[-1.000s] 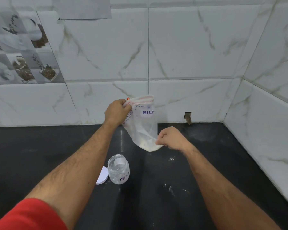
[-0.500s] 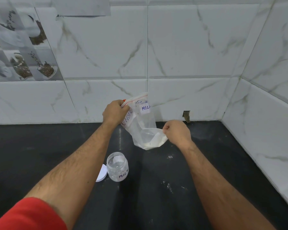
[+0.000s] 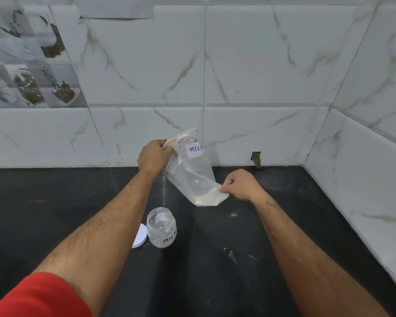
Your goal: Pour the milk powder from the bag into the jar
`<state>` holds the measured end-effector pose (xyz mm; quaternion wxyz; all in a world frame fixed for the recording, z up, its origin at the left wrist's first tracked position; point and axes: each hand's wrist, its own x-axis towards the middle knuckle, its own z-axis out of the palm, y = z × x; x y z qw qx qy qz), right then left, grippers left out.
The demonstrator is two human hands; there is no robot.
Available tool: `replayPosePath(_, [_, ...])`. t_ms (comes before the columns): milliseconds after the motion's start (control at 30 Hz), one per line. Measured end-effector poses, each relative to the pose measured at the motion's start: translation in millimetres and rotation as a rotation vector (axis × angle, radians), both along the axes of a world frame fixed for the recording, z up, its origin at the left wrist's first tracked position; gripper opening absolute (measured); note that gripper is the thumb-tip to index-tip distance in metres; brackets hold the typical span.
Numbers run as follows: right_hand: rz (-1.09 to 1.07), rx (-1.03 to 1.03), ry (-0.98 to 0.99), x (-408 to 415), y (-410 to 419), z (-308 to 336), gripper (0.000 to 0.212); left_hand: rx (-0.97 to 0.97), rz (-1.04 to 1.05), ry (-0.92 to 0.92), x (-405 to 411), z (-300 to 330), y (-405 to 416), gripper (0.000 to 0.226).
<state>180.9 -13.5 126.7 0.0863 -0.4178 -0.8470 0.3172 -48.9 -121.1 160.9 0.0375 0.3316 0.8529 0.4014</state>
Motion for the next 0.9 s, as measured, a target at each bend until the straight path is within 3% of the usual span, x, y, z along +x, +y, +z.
replayPosePath(233, [0.115, 0.129, -0.110, -6, -3, 4, 0.017, -0.039, -0.016, 0.037, -1, -7, -1, 0.011])
replayPosePath(333, [0.035, 0.298, -0.147, -6, -9, 8, 0.025, -0.031, -0.011, 0.033, -1, -11, 1, 0.010])
replayPosePath(600, [0.047, 0.164, -0.090, -3, -4, 9, 0.019, -0.038, 0.001, 0.024, -6, -10, -1, 0.014])
replayPosePath(700, [-0.016, 0.245, -0.090, -2, -3, 9, 0.022, -0.048, 0.020, 0.002, -9, -11, 0, 0.015])
replayPosePath(800, [0.046, 0.172, -0.088, -1, -4, 4, 0.020, -0.101, 0.033, 0.009, -10, -12, -1, 0.015])
replayPosePath(900, [-0.137, 0.312, -0.045, -1, -1, 2, 0.027, -0.211, 0.031, 0.023, -12, -14, -1, 0.020])
